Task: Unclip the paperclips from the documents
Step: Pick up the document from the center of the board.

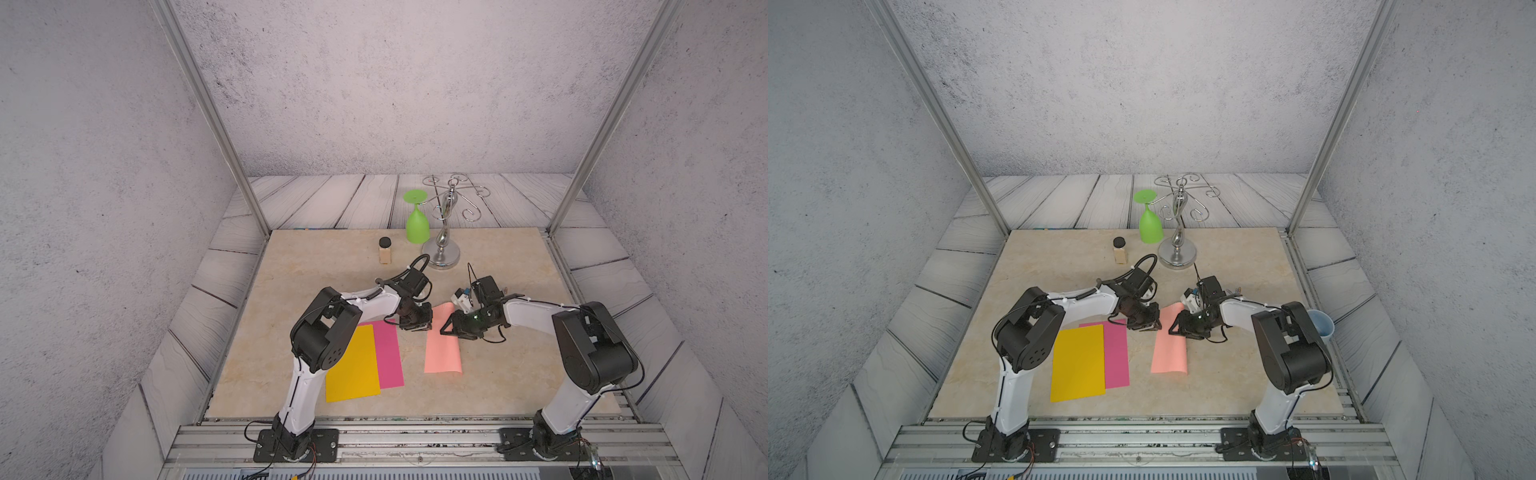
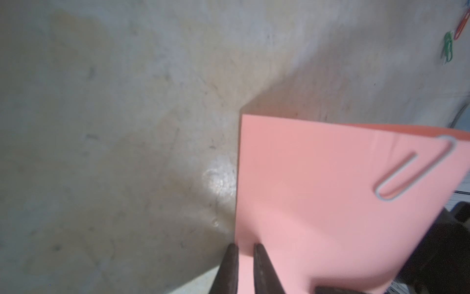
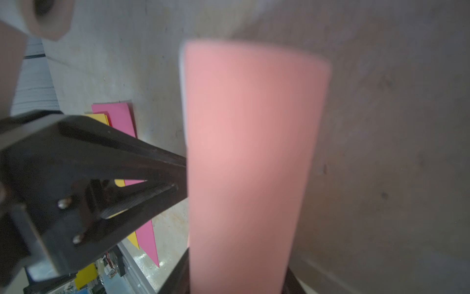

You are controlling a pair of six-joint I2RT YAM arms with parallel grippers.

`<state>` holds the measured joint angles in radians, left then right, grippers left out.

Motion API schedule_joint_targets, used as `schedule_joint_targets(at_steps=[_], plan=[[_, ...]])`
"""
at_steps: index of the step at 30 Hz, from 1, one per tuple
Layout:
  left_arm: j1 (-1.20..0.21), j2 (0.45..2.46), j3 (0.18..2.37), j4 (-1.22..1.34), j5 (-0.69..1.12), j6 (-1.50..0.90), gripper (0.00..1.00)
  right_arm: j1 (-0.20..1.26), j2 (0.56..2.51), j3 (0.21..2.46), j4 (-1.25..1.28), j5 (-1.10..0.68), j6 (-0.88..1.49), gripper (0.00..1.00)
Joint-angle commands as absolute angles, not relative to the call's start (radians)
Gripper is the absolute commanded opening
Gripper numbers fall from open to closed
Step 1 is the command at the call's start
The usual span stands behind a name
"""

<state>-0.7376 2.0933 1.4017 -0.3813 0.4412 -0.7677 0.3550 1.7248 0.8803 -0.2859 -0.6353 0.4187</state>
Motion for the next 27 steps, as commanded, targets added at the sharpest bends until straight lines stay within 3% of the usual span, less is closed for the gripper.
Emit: schedule_joint_targets(at_steps=[1, 10, 20, 27], plan=[[-0.740, 2.090, 1.367, -0.409, 0.413, -0.776, 0.18, 0.358, 1.713, 0.880, -0.301, -0.636, 0.425, 0.41], [-0.689, 1.945, 1.310, -0.416, 0.384, -0.748, 0.21, 0.306, 1.645, 0.885, -0.301, -0.730, 0.439, 0.32], [-0.622, 1.782, 1.225, -0.288, 0.472, -0.690, 0.46, 0.210, 1.533, 0.893, -0.340, -0.894, 0.416, 0.32], [-0.602, 1.710, 1.171, -0.091, 0.602, -0.691, 0.54, 0.192, 1.485, 0.888, -0.304, -1.035, 0.433, 0.32]])
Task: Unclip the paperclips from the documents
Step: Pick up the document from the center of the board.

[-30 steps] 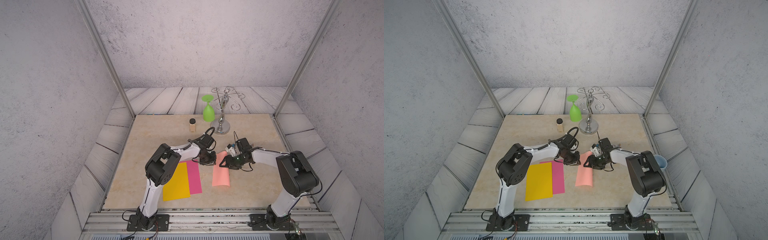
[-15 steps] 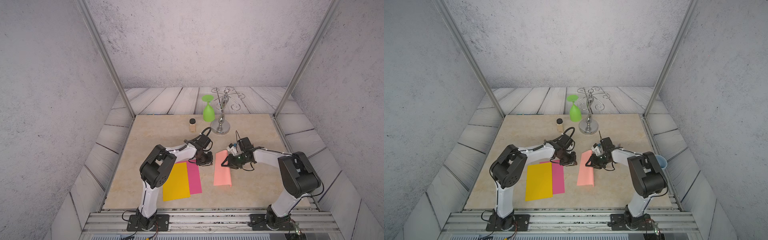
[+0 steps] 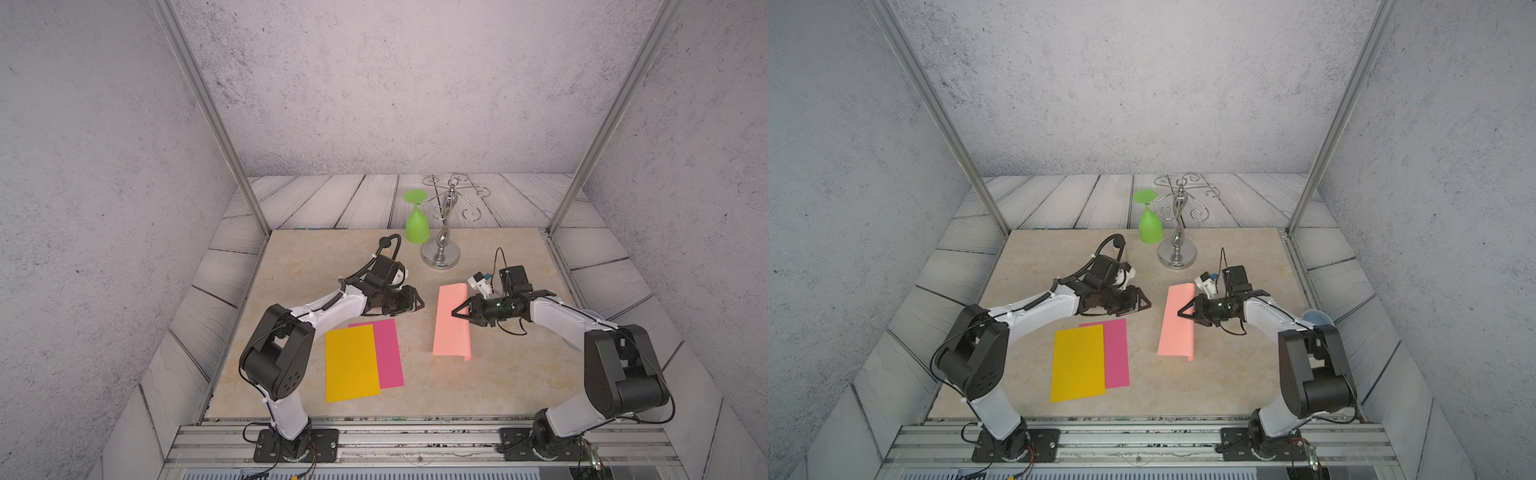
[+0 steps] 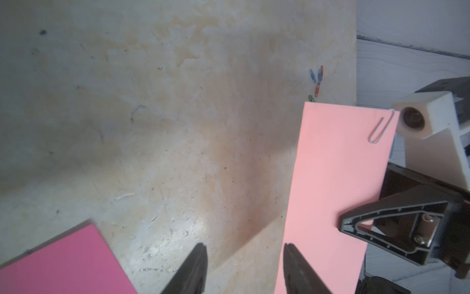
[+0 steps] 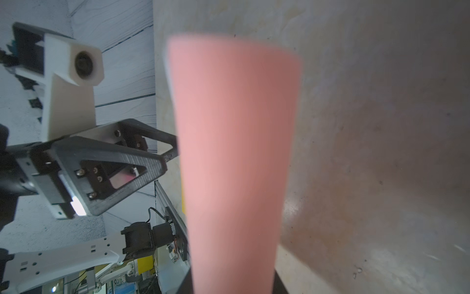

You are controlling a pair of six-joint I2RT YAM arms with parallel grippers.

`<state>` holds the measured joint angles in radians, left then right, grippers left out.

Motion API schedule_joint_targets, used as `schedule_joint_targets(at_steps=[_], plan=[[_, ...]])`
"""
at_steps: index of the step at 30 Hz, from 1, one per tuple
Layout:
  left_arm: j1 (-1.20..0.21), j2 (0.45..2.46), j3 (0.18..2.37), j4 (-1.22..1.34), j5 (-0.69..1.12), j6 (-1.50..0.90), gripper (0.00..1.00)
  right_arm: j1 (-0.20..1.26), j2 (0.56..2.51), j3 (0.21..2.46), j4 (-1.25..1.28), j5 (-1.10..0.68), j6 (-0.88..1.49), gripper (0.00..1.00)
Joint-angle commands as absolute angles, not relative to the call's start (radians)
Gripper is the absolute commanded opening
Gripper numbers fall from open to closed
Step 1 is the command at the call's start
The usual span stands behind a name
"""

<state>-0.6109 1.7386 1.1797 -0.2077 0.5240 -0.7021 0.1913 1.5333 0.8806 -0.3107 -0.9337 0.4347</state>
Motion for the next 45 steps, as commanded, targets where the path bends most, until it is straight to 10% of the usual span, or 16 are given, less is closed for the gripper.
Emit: schedule_joint_targets(at_steps=[1, 19, 45], plan=[[-0.601, 1.708, 1.171, -0.076, 0.617, -0.693, 0.55, 0.192, 1.481, 0.890, -0.302, -1.048, 0.434, 0.32], [-0.602, 1.722, 1.161, 0.157, 0.769, -0.810, 0.55, 0.240, 1.461, 0.888, -0.168, -1.182, 0.513, 0.31], [-0.640, 1.719, 1.169, 0.255, 0.864, -0.820, 0.28, 0.282, 1.534, 0.975, -0.253, -1.166, 0.445, 0.29]])
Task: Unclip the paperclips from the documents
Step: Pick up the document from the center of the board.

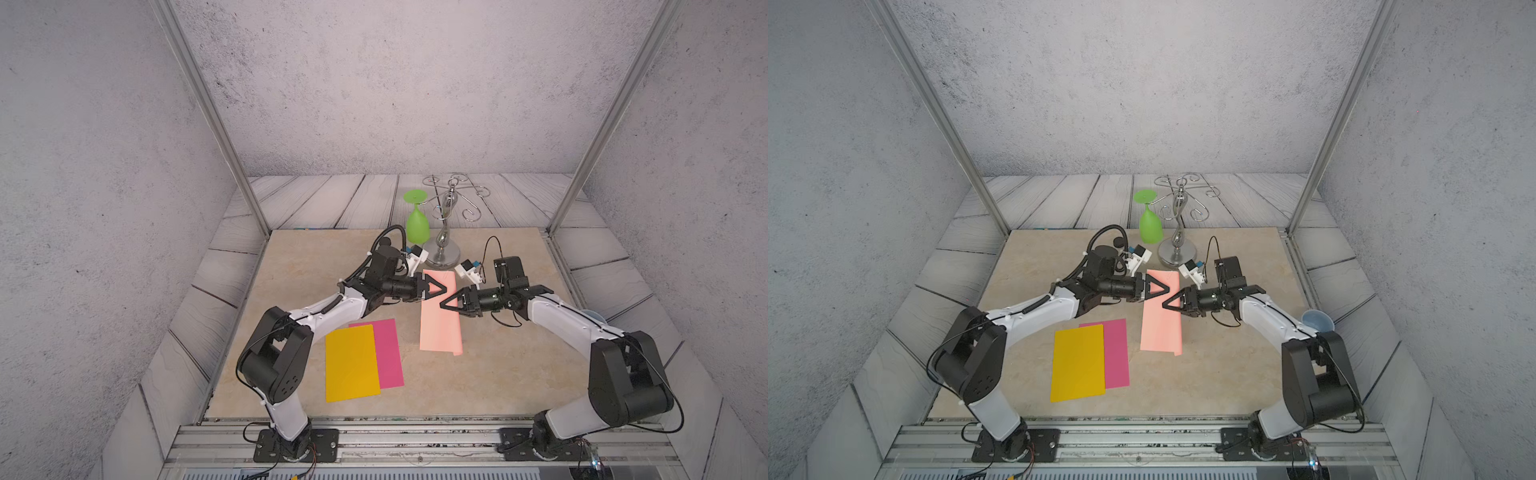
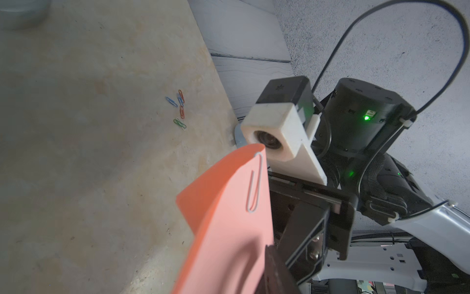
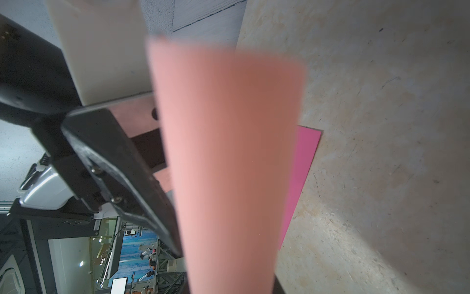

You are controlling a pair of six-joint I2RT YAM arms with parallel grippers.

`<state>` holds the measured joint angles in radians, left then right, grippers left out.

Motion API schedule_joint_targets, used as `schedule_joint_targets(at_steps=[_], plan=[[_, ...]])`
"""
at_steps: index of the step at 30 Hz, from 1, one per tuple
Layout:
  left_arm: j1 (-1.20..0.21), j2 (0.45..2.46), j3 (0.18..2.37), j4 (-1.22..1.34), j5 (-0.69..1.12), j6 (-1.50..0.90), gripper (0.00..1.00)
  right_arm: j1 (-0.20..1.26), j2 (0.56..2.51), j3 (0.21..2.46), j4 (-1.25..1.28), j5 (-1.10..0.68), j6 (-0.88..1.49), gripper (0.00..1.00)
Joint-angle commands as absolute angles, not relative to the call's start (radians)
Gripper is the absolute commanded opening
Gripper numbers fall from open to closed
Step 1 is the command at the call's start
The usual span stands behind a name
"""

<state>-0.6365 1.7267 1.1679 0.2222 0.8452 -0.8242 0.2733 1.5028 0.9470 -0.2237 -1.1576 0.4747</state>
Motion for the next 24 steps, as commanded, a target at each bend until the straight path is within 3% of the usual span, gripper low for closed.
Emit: schedule_joint_targets(at_steps=[1, 15, 24], plan=[[-0.640, 1.719, 1.169, 0.255, 0.864, -0.820, 0.26, 0.285, 1.535, 0.978, -0.263, -1.164, 0.439, 0.29], [-0.640, 1.727, 1.166, 0.261, 0.864, -0.822, 0.04, 0.287, 1.540, 0.980, -0.278, -1.158, 0.423, 0.32], [-0.636, 1.694, 1.198, 0.095, 0.862, -0.692, 0.00, 0.285, 1.504, 1.037, -0.465, -1.050, 0.268, 0.56]])
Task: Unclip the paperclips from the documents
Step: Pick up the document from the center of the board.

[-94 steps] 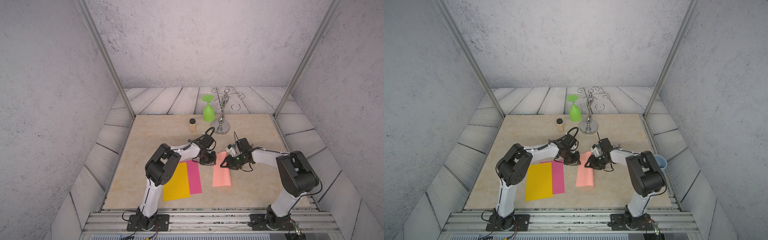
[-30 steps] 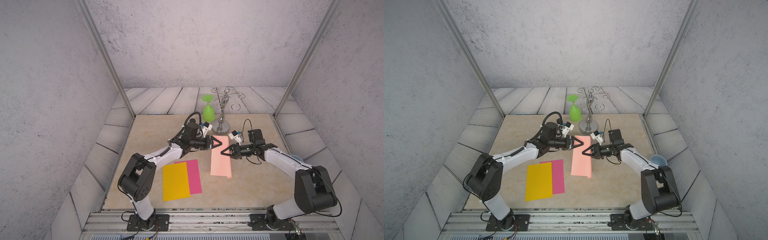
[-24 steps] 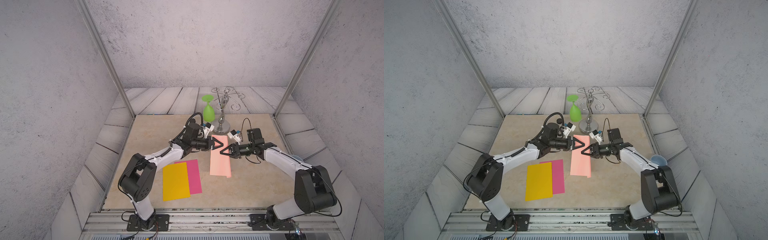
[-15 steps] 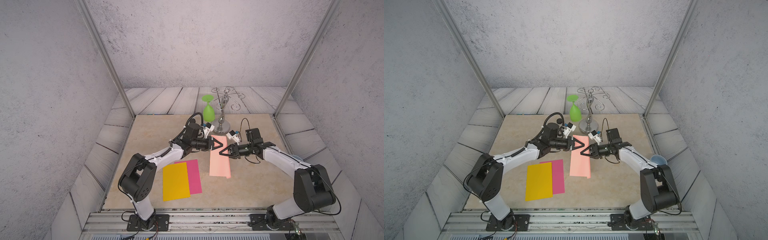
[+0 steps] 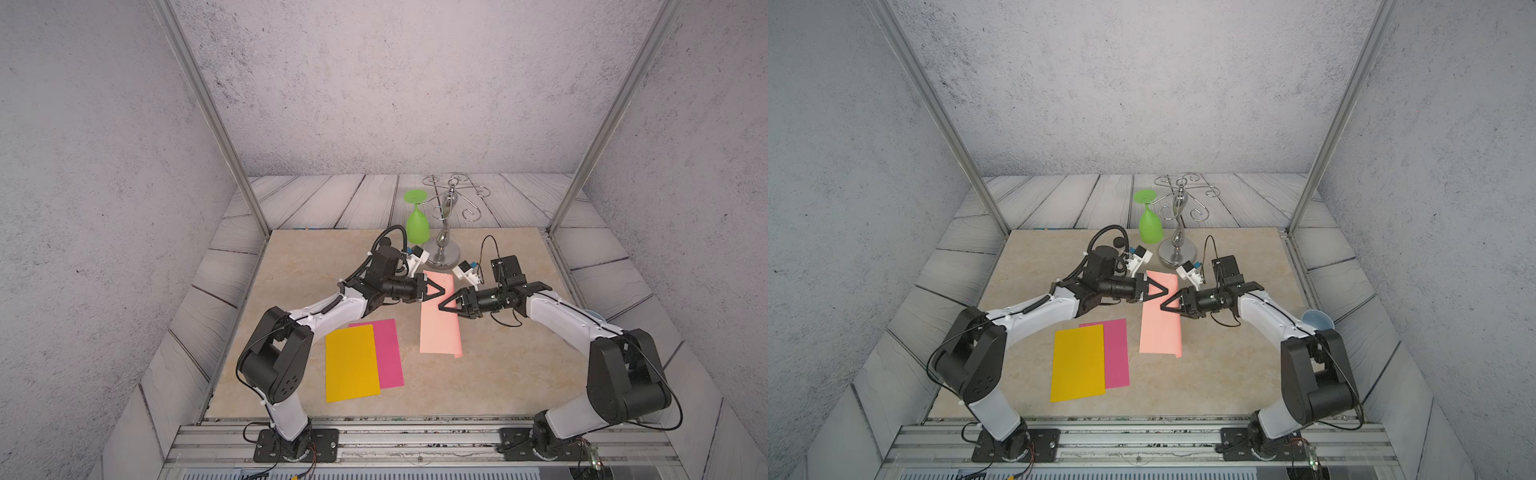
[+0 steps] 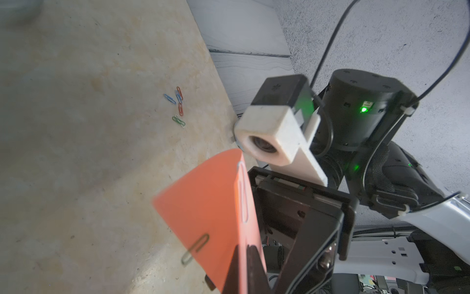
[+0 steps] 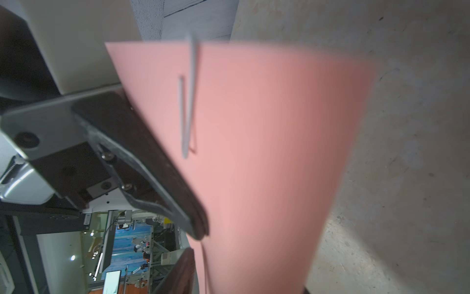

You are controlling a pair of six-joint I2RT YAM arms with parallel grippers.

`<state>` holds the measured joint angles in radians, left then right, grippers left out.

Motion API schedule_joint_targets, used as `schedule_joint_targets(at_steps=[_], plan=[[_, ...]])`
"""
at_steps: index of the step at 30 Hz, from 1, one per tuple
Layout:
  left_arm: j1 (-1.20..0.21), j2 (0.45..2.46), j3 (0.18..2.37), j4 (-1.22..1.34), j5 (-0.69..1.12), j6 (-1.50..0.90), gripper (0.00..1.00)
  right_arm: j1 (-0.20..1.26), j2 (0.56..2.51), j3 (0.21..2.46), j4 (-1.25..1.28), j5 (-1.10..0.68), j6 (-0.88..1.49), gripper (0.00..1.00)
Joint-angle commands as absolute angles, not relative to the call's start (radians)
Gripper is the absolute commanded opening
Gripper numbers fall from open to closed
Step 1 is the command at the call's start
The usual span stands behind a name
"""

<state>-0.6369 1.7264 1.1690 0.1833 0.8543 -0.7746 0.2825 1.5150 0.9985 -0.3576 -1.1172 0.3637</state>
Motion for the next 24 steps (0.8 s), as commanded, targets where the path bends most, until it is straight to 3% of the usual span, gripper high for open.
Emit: schedule_joint_targets(at_steps=[1, 4, 10, 24], plan=[[-0.637, 1.686, 1.207, 0.054, 0.864, -0.661, 0.00, 0.284, 1.493, 1.046, -0.489, -1.022, 0.249, 0.59], [-0.633, 1.660, 1.241, -0.094, 0.867, -0.543, 0.00, 0.283, 1.450, 1.083, -0.573, -0.933, 0.188, 0.70], [-0.616, 1.603, 1.293, -0.355, 0.842, -0.321, 0.00, 0.284, 1.337, 1.138, -0.661, -0.784, 0.095, 0.81], [-0.598, 1.525, 1.323, -0.472, 0.905, -0.153, 0.00, 0.283, 1.313, 1.250, -0.657, -0.866, 0.019, 0.85]])
